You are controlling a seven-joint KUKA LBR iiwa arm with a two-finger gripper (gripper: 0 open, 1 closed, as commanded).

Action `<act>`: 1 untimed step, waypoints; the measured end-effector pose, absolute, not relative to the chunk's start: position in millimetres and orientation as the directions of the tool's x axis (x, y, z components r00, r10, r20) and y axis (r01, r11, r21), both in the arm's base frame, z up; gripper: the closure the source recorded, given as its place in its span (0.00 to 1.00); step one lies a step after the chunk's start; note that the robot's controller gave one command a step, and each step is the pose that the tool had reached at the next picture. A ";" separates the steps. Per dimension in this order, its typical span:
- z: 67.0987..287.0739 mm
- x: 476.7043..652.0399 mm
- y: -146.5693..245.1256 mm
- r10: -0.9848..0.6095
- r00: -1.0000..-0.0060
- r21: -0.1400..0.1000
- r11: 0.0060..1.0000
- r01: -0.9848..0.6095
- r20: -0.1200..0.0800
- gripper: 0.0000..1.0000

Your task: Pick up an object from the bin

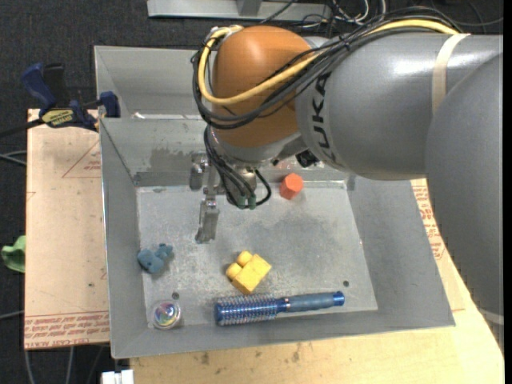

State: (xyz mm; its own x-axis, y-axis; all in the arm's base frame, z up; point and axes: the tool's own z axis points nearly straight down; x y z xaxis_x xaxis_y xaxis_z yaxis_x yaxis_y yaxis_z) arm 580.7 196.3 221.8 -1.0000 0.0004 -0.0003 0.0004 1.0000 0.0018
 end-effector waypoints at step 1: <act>221.8 580.7 196.4 0.000 -1.000 0.002 1.000 0.000 0.000 1.00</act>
Offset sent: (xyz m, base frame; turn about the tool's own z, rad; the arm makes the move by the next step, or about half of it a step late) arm 0.0000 0.0000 0.0000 0.0000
